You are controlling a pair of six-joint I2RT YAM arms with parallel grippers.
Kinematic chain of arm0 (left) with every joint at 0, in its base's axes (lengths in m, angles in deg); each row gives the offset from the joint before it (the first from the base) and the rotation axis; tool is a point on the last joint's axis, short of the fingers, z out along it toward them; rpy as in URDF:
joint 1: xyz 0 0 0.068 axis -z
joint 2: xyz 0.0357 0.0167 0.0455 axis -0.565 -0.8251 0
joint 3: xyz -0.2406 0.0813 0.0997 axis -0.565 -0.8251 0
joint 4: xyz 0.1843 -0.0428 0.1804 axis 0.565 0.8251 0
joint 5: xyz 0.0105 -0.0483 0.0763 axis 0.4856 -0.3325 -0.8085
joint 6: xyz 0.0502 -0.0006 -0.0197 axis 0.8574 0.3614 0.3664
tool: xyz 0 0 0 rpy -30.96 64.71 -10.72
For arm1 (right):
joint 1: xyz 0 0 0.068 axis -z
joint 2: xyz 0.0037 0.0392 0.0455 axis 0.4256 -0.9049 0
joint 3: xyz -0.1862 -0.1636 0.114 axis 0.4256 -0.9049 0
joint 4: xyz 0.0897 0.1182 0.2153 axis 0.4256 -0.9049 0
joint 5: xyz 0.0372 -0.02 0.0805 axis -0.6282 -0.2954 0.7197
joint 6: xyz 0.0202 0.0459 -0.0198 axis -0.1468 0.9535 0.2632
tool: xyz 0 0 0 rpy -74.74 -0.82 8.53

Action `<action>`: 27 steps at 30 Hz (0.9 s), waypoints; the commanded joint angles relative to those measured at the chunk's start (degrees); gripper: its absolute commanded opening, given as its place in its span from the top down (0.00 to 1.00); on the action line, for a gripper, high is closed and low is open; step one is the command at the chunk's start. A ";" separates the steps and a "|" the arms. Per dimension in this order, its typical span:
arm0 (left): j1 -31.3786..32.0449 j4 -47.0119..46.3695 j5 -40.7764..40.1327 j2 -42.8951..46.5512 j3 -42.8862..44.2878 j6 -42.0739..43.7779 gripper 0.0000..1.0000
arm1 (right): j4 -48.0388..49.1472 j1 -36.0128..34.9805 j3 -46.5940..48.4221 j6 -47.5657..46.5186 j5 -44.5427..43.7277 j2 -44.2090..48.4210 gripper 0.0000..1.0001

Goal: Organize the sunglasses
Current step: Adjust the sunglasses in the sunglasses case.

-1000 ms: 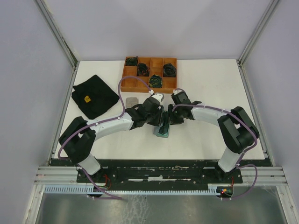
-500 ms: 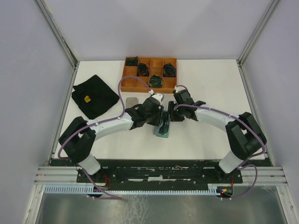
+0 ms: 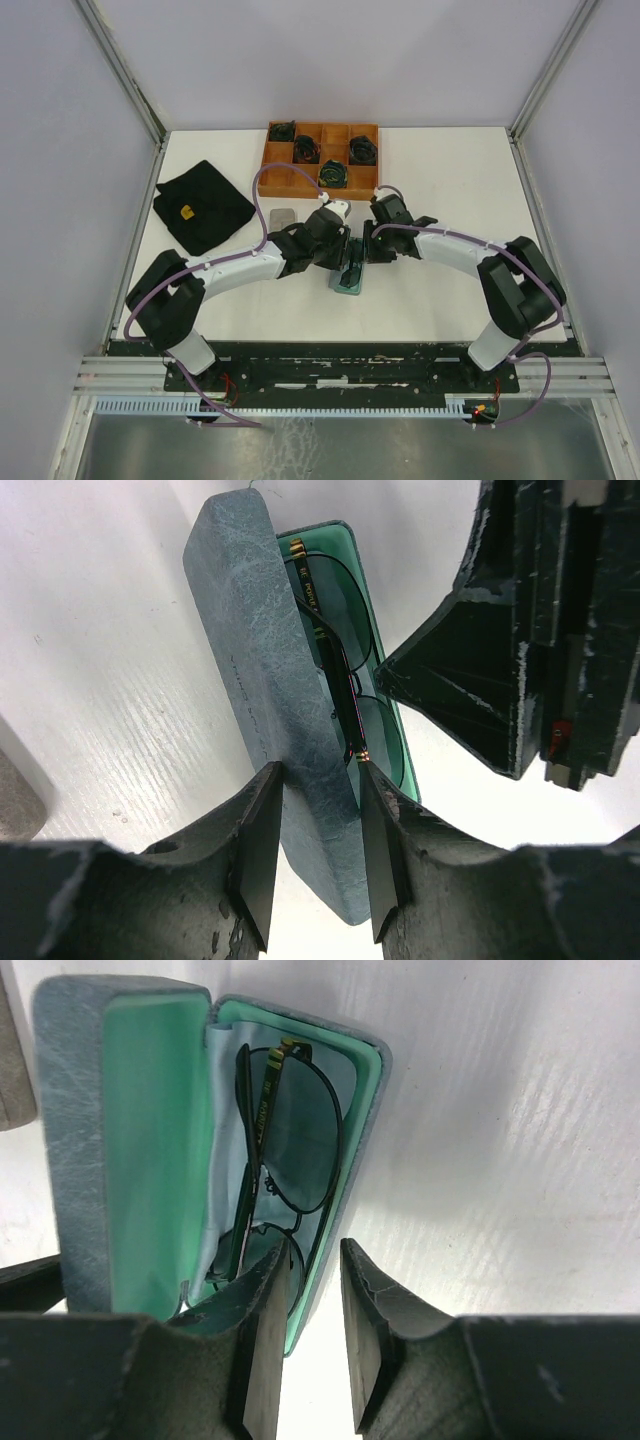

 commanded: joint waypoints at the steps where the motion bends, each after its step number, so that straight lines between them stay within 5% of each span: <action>1: 0.15 -2.72 1.40 0.93 -0.12 1.63 0.57 | 1.28 -0.34 1.21 -0.19 0.36 -1.48 0.66; 27: 0.08 -2.72 1.67 0.87 -0.03 1.72 0.58 | 0.55 -0.87 2.29 -0.81 -1.68 -4.83 0.69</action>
